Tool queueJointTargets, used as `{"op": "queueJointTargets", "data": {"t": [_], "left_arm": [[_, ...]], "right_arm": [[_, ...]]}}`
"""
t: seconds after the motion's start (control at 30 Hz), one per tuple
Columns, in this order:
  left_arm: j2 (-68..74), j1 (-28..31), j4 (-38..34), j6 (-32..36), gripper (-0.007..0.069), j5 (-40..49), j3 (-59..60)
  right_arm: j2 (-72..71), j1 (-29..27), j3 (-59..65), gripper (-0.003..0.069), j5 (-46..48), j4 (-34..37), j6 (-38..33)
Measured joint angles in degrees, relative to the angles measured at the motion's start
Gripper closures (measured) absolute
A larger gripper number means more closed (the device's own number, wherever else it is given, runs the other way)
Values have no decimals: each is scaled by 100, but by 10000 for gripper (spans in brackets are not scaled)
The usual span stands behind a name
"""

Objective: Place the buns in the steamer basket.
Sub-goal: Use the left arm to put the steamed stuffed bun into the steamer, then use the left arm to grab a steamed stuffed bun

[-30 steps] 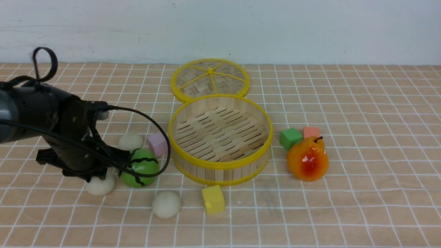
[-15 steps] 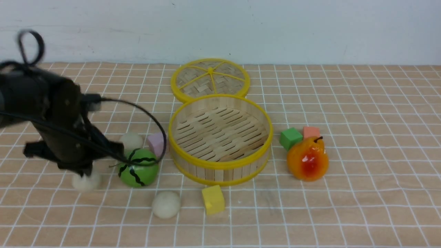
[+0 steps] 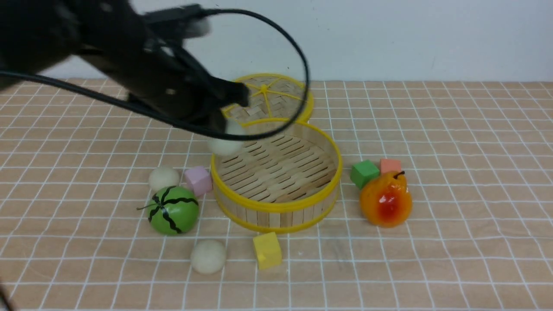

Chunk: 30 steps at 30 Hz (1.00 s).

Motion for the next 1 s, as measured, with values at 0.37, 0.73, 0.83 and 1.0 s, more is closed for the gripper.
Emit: {"op": "queueJointTargets", "data": {"t": [0.37,0.73,0.83,1.0], "left_arm": [[1898,-246,-4,-235,594,-565,-844],[2065,-246,232,-803,342,-147,-1019],[1611,-246,295,-822,230,921,-1340],[548,-246,619,-816,183,1676,-1572]], "right_arm": [[0,0,0,418,0,0,0],[0,0,0,418,0,0,0],[0,0,0,418,0,0,0],[0,0,0,418,0,0,0]]}}
